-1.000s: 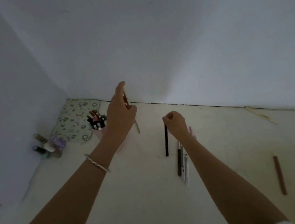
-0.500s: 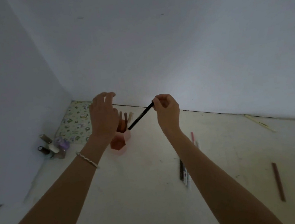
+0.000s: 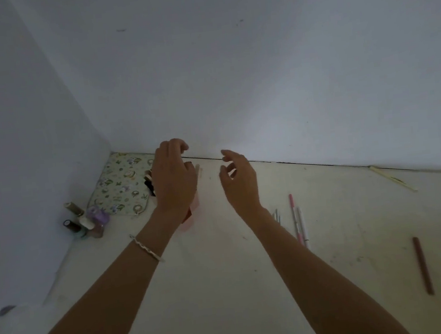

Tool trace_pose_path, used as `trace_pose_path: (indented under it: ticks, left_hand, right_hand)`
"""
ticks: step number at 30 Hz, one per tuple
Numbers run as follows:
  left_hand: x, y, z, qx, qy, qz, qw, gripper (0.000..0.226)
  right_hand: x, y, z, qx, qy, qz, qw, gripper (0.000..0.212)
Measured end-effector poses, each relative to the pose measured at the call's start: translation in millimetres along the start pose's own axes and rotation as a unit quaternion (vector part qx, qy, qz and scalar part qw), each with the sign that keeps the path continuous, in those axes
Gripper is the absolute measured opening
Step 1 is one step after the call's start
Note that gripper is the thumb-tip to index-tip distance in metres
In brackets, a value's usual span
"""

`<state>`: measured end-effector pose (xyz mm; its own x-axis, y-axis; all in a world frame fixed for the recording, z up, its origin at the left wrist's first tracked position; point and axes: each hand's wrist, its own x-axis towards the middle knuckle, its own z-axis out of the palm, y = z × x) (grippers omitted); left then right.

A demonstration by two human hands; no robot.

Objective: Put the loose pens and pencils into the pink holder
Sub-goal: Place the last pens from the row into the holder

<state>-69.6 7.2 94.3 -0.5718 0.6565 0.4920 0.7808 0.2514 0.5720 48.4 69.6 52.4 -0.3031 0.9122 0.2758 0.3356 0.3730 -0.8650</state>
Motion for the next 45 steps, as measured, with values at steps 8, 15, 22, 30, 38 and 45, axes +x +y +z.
trace_pose_path:
  ticks: [8, 15, 22, 30, 38, 45]
  left_hand:
    - [-107, 60, 109, 0.033, -0.366, -0.046, 0.929, 0.025]
    - [-150, 77, 146, 0.054, -0.445, -0.118, 0.886, 0.041]
    - [-137, 71, 145, 0.189, -0.41, -0.04, 0.892, 0.055]
    - [-61, 68, 103, 0.006, -0.268, -0.067, 0.961, 0.072]
    - [-42, 58, 71, -0.073, -0.173, -0.037, 0.982, 0.062]
    - [11, -5, 16, -0.033, -0.035, -0.045, 0.998, 0.041]
  right_hand:
    - [2, 43, -84, 0.021, 0.102, 0.158, 0.982, 0.026]
    - [-14, 72, -123, -0.012, 0.093, 0.186, 0.978, 0.024]
    - [-21, 89, -129, -0.029, 0.067, 0.197, 0.978, 0.024]
    - [-16, 123, -101, -0.26, -0.144, 0.264, 0.917, 0.028]
    - [-16, 111, -69, -0.22, -0.143, 0.274, 0.925, 0.028]
    - [29, 49, -61, 0.047, -0.018, 0.219, 0.974, 0.011]
